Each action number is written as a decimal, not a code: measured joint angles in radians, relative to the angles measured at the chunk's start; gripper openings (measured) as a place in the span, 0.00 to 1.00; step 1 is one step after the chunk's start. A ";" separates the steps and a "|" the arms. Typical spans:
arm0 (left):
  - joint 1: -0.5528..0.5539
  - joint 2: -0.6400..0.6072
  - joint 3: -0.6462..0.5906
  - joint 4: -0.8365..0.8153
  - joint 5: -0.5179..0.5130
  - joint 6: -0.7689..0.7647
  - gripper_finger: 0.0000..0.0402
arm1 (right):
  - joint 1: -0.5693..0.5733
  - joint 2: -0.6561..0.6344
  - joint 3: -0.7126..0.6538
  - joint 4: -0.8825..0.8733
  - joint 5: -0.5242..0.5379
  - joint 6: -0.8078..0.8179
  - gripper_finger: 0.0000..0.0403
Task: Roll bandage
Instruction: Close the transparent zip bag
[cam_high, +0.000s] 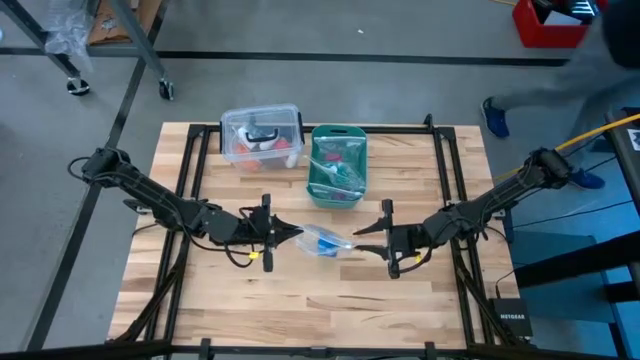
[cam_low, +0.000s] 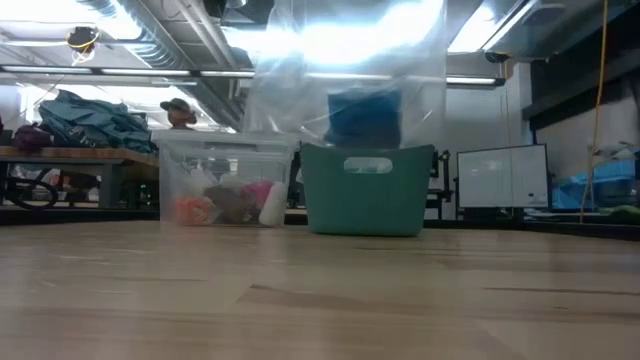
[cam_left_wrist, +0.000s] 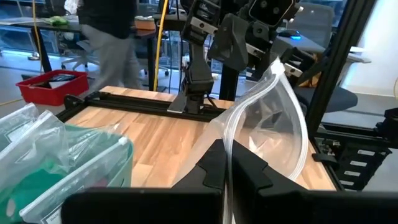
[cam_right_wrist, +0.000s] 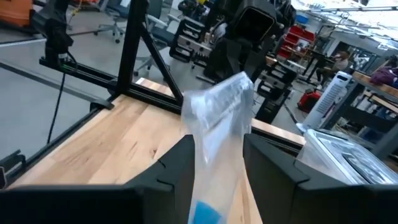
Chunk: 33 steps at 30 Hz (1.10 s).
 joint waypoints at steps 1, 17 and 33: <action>0.000 0.000 0.000 0.000 0.000 -0.002 0.00 | 0.000 0.000 0.000 0.004 -0.002 0.000 0.34; 0.000 0.000 0.000 0.000 0.000 -0.005 0.00 | 0.000 0.000 0.000 0.045 -0.039 0.022 0.34; 0.000 0.000 0.000 0.000 0.000 -0.006 0.00 | 0.000 0.000 0.000 0.043 -0.039 0.041 0.21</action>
